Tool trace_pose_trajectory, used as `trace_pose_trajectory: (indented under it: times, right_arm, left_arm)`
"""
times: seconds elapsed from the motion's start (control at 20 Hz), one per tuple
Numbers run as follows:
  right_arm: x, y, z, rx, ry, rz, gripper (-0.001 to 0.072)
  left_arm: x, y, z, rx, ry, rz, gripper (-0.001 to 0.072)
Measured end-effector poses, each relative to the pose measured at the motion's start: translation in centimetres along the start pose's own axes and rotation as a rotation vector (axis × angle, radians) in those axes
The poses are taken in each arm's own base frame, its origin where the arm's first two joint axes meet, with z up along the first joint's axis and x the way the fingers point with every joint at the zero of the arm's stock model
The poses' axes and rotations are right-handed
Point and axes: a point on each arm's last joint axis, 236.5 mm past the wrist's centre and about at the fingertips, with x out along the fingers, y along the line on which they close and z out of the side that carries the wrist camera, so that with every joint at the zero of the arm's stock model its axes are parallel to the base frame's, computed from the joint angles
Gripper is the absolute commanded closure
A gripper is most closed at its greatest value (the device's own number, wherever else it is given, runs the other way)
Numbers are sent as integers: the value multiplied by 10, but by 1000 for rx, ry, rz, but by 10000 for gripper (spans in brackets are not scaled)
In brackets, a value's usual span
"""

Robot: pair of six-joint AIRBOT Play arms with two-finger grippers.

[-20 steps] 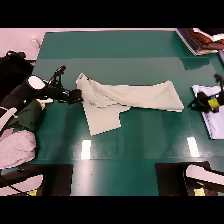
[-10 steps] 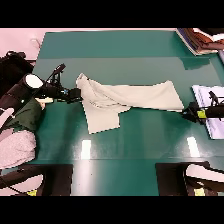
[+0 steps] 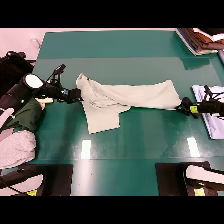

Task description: Fold the shirts.

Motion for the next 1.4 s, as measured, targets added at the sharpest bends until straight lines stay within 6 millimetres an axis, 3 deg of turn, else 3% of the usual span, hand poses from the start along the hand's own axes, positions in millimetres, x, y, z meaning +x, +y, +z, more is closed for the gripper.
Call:
trace_pose_trajectory:
  times: [0.25, 0.35, 0.45, 0.6, 0.8, 0.95, 1.1, 1.25, 1.4]
  right_arm:
    - [2, 13, 0, -63, -16, -10, 695]
    - [-18, 27, 6, -120, -44, 8, 695]
    - [-53, 44, 14, -194, -82, 16, 695]
    - [-129, 76, 33, -319, -220, 15, 695]
    - [-253, 134, 44, -480, -502, 8, 695]
    - [-346, 183, 31, -587, -731, 10, 695]
    - [-428, 226, 10, -672, -934, 19, 696]
    - [-493, 263, -11, -734, -1081, 39, 697]
    - [-530, 285, -17, -763, -1154, 57, 698]
  left_arm:
    - [-5, -4, -2, 11, 9, -4, 682]
    - [-22, -12, 4, 56, -20, 4, 682]
    - [-55, -29, 21, 127, -93, 16, 682]
    - [-129, -70, 52, 242, -269, 21, 682]
    - [-266, -150, 79, 405, -599, -25, 682]
    - [-375, -209, 75, 521, -851, -73, 683]
    - [-478, -257, 52, 621, -1106, -120, 684]
    - [-542, -279, 30, 673, -1281, -135, 683]
    - [-560, -281, 27, 679, -1344, -121, 683]
